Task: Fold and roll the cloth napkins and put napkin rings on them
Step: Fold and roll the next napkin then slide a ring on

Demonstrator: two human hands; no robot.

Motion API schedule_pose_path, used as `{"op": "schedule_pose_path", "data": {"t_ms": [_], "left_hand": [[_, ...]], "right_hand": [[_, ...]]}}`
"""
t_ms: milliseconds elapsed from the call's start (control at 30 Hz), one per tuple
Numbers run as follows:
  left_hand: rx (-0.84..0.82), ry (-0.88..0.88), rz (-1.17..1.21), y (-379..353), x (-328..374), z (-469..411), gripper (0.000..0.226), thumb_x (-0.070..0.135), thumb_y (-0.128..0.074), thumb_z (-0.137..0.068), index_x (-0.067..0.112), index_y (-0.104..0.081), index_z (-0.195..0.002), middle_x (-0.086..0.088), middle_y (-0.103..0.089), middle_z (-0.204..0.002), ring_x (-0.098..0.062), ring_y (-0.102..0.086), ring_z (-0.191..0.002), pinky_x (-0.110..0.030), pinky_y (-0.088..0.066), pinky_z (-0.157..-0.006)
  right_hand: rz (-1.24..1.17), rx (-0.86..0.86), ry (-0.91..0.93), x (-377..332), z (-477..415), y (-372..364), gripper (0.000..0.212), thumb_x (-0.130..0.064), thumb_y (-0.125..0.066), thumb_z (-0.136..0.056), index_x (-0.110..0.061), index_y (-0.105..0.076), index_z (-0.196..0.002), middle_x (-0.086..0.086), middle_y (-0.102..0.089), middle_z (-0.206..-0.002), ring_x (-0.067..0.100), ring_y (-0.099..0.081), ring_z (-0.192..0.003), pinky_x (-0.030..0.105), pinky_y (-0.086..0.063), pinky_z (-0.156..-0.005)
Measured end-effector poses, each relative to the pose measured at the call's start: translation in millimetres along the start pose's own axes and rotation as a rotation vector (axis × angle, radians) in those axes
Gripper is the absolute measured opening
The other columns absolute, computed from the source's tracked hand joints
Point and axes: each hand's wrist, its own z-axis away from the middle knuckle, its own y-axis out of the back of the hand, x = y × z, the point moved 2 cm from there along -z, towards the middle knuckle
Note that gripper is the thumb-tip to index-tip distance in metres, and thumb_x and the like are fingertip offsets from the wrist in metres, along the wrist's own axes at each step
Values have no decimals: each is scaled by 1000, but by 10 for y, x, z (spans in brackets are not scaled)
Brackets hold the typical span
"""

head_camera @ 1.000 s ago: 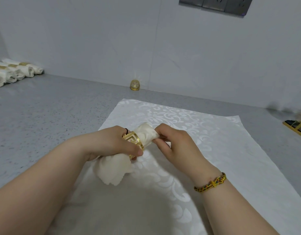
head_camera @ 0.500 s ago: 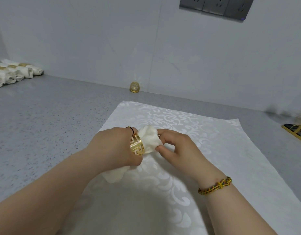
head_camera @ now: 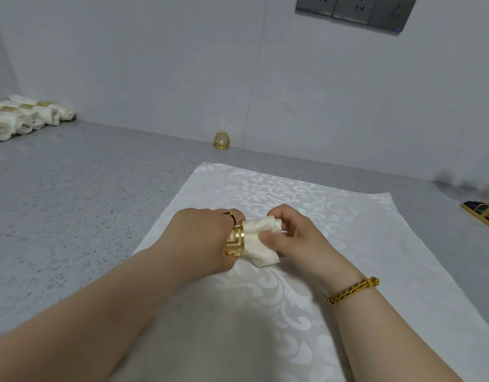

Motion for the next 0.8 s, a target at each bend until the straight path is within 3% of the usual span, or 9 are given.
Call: {"op": "schedule_pose_path", "data": {"t_ms": [167, 300, 367, 433, 500, 567, 633, 700, 800], "left_hand": [[60, -31, 15, -8, 1, 15, 32, 35, -56, -79, 30, -55, -110, 9, -62, -91, -15, -58, -76, -16, -24, -50], [-118, -23, 5, 40, -6, 0, 80, 58, -62, -72, 39, -23, -139, 19, -47, -130, -10, -52, -111, -20, -35, -75], [-220, -9, 92, 26, -28, 3, 89, 59, -67, -67, 39, -21, -140, 20, -44, -131, -8, -49, -113, -19, -34, -83], [-307, 18, 252, 28, -70, 29, 90, 51, -74, -64, 40, -25, -138, 22, -44, -128, -4, -47, -111, -16, -33, -83], [-375, 122, 428, 44, -190, 53, 97, 42, -78, -64, 40, -19, -141, 23, -41, -126, 0, -44, -108, -13, -30, -85], [-388, 196, 529, 81, -342, 46, 91, 35, -79, -66, 39, -23, -139, 24, -41, -117, 0, -43, -104, -12, -31, -82], [-364, 208, 553, 114, -438, 44, 64, 32, -77, -69, 46, -41, -120, 26, -46, -106, -2, -46, -100, -8, -35, -74], [-301, 175, 507, 148, -444, 72, 43, 29, -75, -72, 52, -43, -90, 27, -52, -96, -3, -52, -94, -7, -37, -72], [-225, 187, 463, 142, -406, 153, 44, 28, -73, -71, 54, -42, -87, 20, -60, -97, -4, -56, -91, -19, -45, -78]], "right_hand": [[49, -3, -44, 6, 14, 15, 23, 3, -55, -83, -18, -48, -79, -10, -53, -64, 11, -47, -64, 19, -40, -60], [221, -63, 28, -53, 70, 43, 55, -6, -67, -78, -45, -39, -105, -19, -46, -111, 2, -48, -100, 9, -42, -80], [458, -141, 69, -69, 95, -19, 69, -15, -72, -74, -47, -32, -122, -23, -37, -121, -3, -36, -113, 6, -33, -90], [667, -161, 151, -47, 90, -76, 63, -17, -69, -76, -33, -38, -128, -18, -40, -118, 0, -34, -112, 3, -28, -86], [706, -129, 177, -55, 88, -75, 47, -15, -66, -77, -28, -43, -116, -19, -43, -103, -1, -40, -95, 3, -31, -72], [689, -109, 173, -56, 87, -55, 39, -12, -65, -77, -29, -39, -102, -22, -40, -89, -4, -40, -80, 5, -32, -63], [695, -104, 167, -55, 83, -65, 38, -11, -63, -79, -28, -38, -101, -22, -37, -86, -2, -39, -77, 5, -32, -61], [698, -115, 152, -55, 83, -83, 42, -11, -62, -80, -24, -40, -113, -23, -35, -89, 2, -38, -82, 4, -32, -63], [589, -167, 34, -42, 88, -49, 63, -19, -67, -80, -24, -33, -132, -16, -39, -109, 4, -40, -97, 4, -34, -73]]}}
